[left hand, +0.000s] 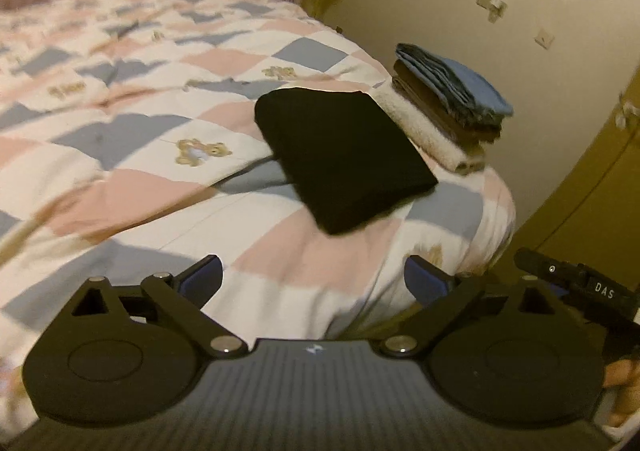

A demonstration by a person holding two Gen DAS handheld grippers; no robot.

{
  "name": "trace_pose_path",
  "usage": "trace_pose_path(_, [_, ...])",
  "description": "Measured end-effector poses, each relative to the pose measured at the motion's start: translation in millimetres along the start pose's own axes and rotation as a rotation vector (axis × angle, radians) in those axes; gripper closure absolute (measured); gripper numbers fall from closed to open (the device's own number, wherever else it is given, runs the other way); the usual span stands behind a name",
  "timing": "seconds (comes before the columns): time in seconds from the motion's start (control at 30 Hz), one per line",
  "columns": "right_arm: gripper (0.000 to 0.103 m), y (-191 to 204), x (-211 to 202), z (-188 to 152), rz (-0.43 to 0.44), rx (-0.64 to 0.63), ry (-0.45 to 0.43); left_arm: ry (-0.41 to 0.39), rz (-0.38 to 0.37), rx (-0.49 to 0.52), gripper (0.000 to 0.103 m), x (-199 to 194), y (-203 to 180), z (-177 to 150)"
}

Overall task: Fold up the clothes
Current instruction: 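Open both grippers and withdraw them from the folded sweatpants, then grasp the folded sweatpants with both grippers and carry them onto the clothes stack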

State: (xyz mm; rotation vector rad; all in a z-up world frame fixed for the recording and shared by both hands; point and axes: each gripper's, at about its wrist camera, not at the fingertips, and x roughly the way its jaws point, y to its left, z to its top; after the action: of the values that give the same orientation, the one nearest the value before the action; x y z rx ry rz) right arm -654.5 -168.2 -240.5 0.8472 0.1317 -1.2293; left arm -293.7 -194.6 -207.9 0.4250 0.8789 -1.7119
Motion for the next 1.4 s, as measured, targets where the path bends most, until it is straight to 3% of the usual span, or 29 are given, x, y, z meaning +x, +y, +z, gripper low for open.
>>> trace_pose_path(0.2, [0.002,-43.1,89.2,74.6,0.111,0.03,0.049,0.041,-0.117,-0.174,0.005,98.1,28.6,52.8])
trace_pose_path(0.4, [0.002,-65.4,203.9,135.4,0.13,-0.027,0.133,0.099,-0.19,-0.245,0.005,193.1,44.7,83.9])
trace_pose_path(0.53, [0.002,-81.0,264.5,149.9,0.117,-0.001,0.252,0.157,-0.236,-0.289,0.005,246.5,54.0,99.4])
trace_pose_path(0.67, [0.003,-87.7,296.2,152.7,0.164,0.054,0.371,0.195,-0.293,-0.36,0.005,264.9,62.0,103.5])
trace_pose_path(0.73, [0.009,-84.2,309.4,153.6,0.169,0.058,0.421,0.201,-0.334,-0.398,0.005,271.7,65.8,105.5])
trace_pose_path(0.8, [0.023,-82.0,323.6,152.5,0.199,0.084,0.477,0.227,-0.328,-0.405,0.012,281.6,68.4,106.4])
trace_pose_path(0.87, [0.023,-78.7,337.7,148.3,0.197,0.102,0.533,0.251,-0.321,-0.411,0.025,289.8,71.3,108.3])
trace_pose_path(1.03, [0.012,-76.9,352.0,140.7,0.202,0.124,0.56,0.297,-0.335,-0.471,0.028,307.2,82.6,114.4])
trace_pose_path(1.1, [0.014,-69.4,355.2,137.2,0.196,0.093,0.566,0.314,-0.332,-0.489,0.032,315.8,84.3,118.3])
trace_pose_path(1.17, [0.029,-62.7,353.9,139.2,0.173,0.067,0.569,0.332,-0.323,-0.466,0.056,317.0,83.4,123.7])
trace_pose_path(1.23, [0.049,-62.7,347.7,142.9,0.181,0.097,0.58,0.35,-0.316,-0.429,0.068,313.9,81.3,130.1])
trace_pose_path(1.27, [0.053,-60.8,342.6,146.4,0.181,0.103,0.58,0.361,-0.323,-0.42,0.074,310.5,80.1,133.6])
trace_pose_path(1.33, [0.063,-55.4,332.2,153.6,0.179,0.113,0.58,0.383,-0.327,-0.386,0.079,303.1,74.3,143.1])
trace_pose_path(1.4, [0.065,-40.5,320.5,162.4,0.169,0.111,0.582,0.392,-0.314,-0.323,0.082,291.6,65.0,156.4])
